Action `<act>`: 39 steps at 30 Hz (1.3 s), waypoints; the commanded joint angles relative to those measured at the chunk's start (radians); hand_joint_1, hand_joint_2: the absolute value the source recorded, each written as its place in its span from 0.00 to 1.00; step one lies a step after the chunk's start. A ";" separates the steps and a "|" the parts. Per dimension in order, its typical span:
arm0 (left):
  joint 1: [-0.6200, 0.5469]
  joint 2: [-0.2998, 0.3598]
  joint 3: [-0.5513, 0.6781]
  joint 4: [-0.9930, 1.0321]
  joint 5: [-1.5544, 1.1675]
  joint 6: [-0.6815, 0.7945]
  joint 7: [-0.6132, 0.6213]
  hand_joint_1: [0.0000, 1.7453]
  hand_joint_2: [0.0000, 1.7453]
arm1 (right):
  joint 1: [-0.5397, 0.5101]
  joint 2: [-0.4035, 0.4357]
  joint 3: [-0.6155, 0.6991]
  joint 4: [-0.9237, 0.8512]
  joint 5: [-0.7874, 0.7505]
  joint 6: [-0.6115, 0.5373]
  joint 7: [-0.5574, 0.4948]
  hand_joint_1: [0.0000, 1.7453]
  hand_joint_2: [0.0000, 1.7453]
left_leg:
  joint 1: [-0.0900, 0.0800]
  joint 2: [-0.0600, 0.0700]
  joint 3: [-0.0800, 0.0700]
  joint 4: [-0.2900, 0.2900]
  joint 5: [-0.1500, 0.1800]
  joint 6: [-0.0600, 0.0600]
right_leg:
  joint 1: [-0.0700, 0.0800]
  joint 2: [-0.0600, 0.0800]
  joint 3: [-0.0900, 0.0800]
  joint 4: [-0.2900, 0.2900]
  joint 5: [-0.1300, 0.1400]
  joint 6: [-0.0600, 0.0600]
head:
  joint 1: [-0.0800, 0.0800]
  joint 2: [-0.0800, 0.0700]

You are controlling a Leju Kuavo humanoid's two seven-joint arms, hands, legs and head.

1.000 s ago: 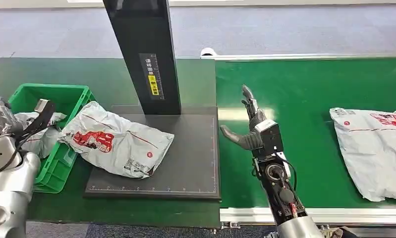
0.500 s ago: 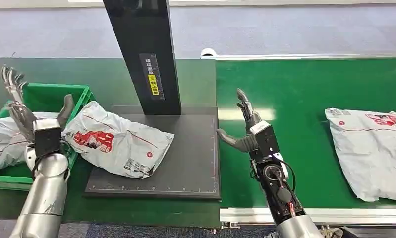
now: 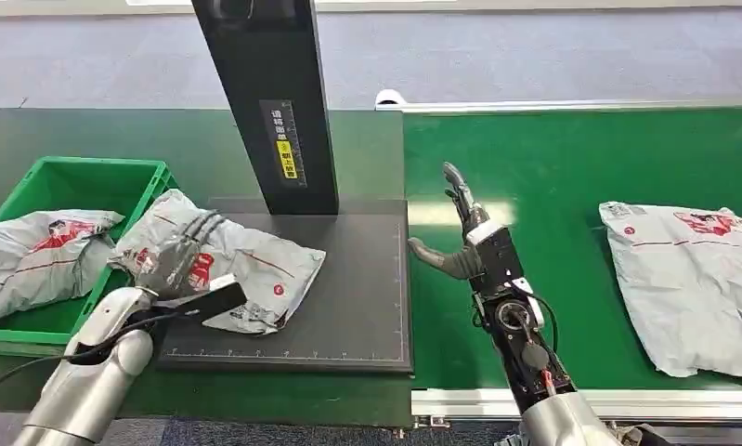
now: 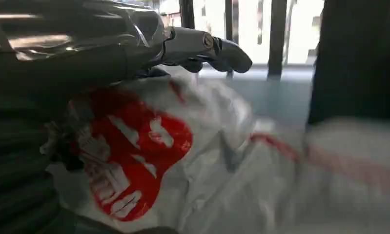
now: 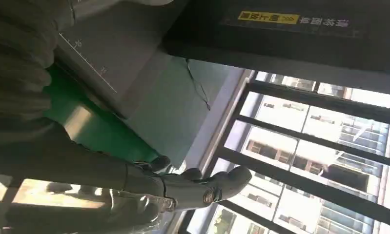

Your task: Moved the parcel from conveyor to table for the left to box.

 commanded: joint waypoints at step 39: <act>-0.156 -0.405 0.624 -0.268 -0.230 0.733 -0.532 1.00 1.00 | -0.014 0.016 0.012 0.055 0.016 -0.017 -0.001 0.00 1.00 | 0.001 -0.003 -0.012 0.002 0.008 -0.001 | 0.002 -0.005 -0.010 0.001 0.008 -0.002 | 0.000 0.000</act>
